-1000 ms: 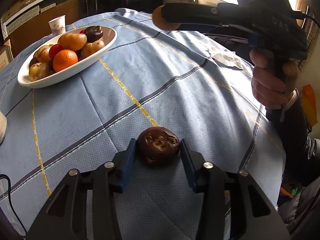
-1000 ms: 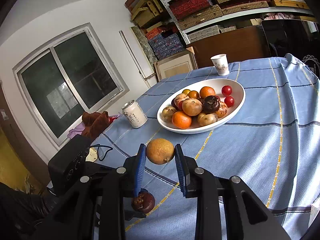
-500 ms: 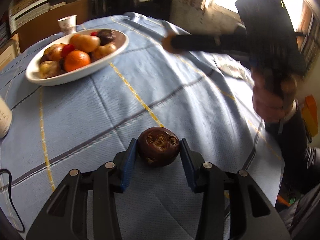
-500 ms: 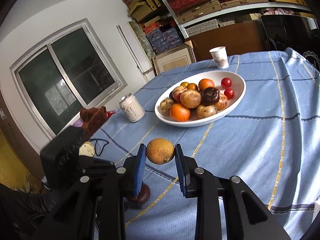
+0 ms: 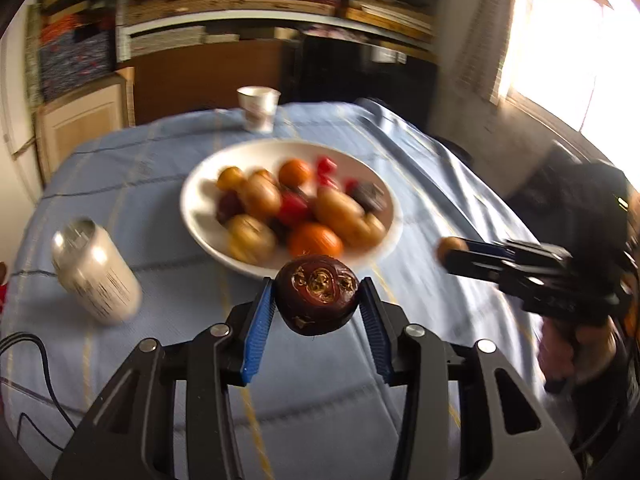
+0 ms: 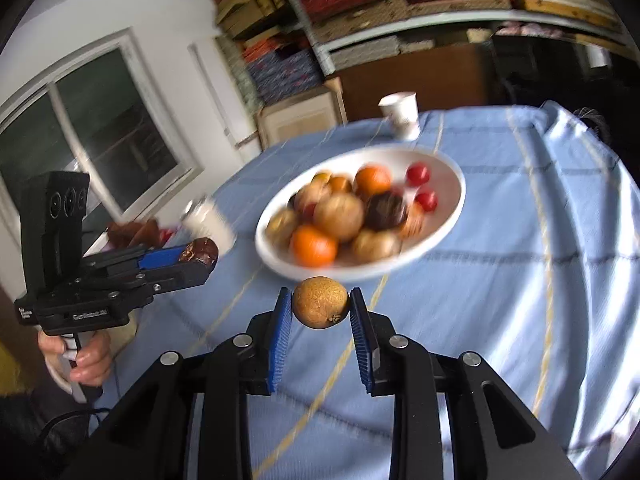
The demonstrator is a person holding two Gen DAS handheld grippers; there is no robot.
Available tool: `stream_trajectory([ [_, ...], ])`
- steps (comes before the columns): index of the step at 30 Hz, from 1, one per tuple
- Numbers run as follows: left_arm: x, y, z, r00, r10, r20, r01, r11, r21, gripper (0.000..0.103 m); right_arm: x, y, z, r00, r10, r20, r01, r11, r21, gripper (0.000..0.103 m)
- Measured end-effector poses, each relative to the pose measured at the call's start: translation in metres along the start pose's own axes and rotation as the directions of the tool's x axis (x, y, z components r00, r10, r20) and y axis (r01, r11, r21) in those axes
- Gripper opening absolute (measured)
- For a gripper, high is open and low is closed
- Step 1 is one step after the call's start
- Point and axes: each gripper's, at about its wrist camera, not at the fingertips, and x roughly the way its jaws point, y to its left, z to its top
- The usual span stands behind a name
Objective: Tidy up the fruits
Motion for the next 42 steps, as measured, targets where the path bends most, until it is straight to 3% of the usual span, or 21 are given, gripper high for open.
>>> stream_trajectory([
  [3, 0.011, 0.014, 0.025, 0.999, 0.043, 0.010, -0.043, 0.998, -0.046, 0.043, 0.013, 0.002, 0.026, 0.997, -0.082, 0.013, 0.083, 0.996, -0.017, 0.030],
  [10, 0.044, 0.035, 0.079, 0.995, 0.095, 0.019, -0.092, 0.990, -0.108, 0.043, 0.054, -0.008, 0.067, 0.988, -0.153, 0.004, 0.153, 0.987, -0.038, 0.030],
  [20, 0.102, 0.051, 0.102, 0.992, 0.117, -0.051, -0.123, 0.985, -0.125, 0.043, 0.100, -0.021, 0.082, 0.984, -0.173, -0.048, 0.171, 0.984, -0.051, 0.030],
  [21, 0.104, 0.051, 0.102, 0.991, 0.124, -0.051, -0.129, 0.984, -0.124, 0.044, 0.101, -0.021, 0.082, 0.983, -0.175, -0.048, 0.173, 0.984, -0.050, 0.030],
  [23, 0.103, 0.051, 0.101, 0.987, 0.156, -0.045, -0.160, 0.980, -0.115, 0.059, 0.100, -0.020, 0.082, 0.983, -0.178, -0.046, 0.175, 0.983, -0.049, 0.038],
  [25, 0.094, 0.050, 0.098, 0.979, 0.203, -0.019, -0.204, 0.971, -0.121, 0.085, 0.092, -0.016, 0.081, 0.984, -0.176, -0.037, 0.174, 0.984, -0.044, 0.045],
  [27, 0.077, 0.046, 0.097, 0.969, 0.247, 0.013, -0.244, 0.963, -0.116, 0.092, 0.078, -0.010, 0.080, 0.986, -0.166, -0.028, 0.164, 0.986, -0.039, 0.057],
  [34, 0.000, 0.019, 0.074, 0.950, 0.299, 0.092, -0.293, 0.953, -0.074, 0.098, 0.000, 0.034, 0.058, 0.982, -0.180, 0.055, 0.186, 0.975, -0.119, 0.083],
  [42, -0.069, -0.012, 0.011, 0.957, 0.278, 0.087, -0.273, 0.960, -0.064, 0.098, -0.052, 0.047, 0.004, 0.972, -0.234, -0.002, 0.232, 0.966, -0.110, 0.089],
])
